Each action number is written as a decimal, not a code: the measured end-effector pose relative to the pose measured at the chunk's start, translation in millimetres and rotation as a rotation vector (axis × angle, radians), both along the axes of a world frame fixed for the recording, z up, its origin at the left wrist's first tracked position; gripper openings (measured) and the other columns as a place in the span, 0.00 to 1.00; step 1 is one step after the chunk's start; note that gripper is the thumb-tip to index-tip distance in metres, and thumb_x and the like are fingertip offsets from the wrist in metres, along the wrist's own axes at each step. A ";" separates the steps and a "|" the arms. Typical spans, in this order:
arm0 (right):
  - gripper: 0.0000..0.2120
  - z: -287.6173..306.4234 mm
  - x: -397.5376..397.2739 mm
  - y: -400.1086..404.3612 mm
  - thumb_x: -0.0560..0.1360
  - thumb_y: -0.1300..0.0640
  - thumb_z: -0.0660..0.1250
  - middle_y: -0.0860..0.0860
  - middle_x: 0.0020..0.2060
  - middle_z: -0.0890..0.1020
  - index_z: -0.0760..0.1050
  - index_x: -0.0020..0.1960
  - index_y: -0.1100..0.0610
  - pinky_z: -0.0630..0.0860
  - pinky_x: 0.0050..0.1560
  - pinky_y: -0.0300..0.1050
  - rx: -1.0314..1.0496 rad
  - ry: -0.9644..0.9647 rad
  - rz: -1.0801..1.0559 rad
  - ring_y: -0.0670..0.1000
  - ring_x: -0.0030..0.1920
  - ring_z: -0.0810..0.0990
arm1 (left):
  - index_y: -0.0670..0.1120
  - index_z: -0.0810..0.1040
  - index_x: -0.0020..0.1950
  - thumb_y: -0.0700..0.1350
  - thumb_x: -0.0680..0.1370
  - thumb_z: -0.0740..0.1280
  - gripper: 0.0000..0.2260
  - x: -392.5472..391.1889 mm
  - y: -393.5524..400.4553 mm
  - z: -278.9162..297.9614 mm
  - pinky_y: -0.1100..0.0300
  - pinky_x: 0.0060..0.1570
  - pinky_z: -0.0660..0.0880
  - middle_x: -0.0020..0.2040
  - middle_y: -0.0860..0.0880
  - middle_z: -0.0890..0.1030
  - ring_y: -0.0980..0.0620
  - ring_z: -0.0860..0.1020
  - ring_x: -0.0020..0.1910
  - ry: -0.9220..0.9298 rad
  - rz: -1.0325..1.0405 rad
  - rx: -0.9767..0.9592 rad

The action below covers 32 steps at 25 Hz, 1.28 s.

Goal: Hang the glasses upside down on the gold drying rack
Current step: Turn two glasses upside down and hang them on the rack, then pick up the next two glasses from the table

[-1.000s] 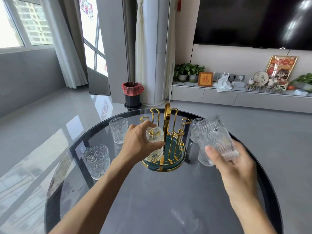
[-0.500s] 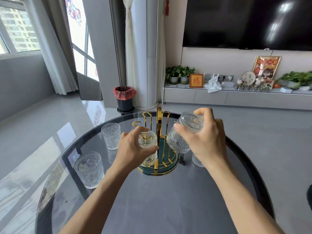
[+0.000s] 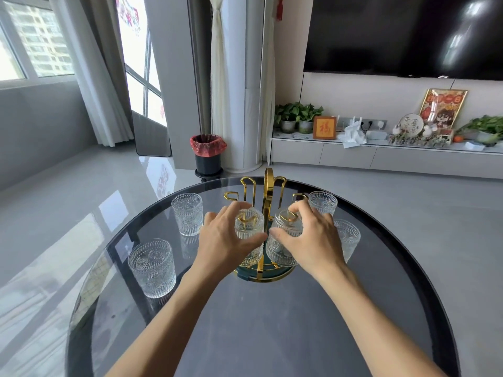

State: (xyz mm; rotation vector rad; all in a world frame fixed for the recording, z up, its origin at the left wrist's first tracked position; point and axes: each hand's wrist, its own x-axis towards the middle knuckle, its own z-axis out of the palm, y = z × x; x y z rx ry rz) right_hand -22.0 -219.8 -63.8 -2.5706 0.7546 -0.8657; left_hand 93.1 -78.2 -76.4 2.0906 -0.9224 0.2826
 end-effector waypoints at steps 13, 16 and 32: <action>0.29 -61.5 -25.6 72.3 0.71 0.49 0.69 0.57 0.72 0.67 0.68 0.69 0.55 0.64 0.63 0.54 -0.232 -0.331 0.033 0.59 0.70 0.67 | 0.51 0.62 0.74 0.50 0.69 0.72 0.35 -27.1 91.9 -55.0 0.66 0.68 0.50 0.71 0.47 0.69 0.46 0.66 0.70 0.050 0.558 -0.470; 0.31 -69.1 -25.9 86.1 0.70 0.49 0.70 0.57 0.73 0.66 0.66 0.70 0.55 0.63 0.64 0.53 -0.191 -0.312 0.049 0.58 0.71 0.66 | 0.54 0.53 0.78 0.49 0.67 0.77 0.45 -10.2 109.1 -76.7 0.57 0.73 0.50 0.77 0.48 0.61 0.48 0.58 0.76 0.241 0.616 -0.443; 0.46 -90.9 -33.0 -24.2 0.66 0.54 0.76 0.57 0.75 0.60 0.54 0.76 0.56 0.63 0.66 0.53 0.488 -0.570 -0.474 0.60 0.70 0.64 | 0.52 0.74 0.59 0.51 0.63 0.82 0.29 28.2 75.9 -52.3 0.56 0.57 0.76 0.52 0.48 0.82 0.52 0.81 0.51 0.444 0.313 -0.559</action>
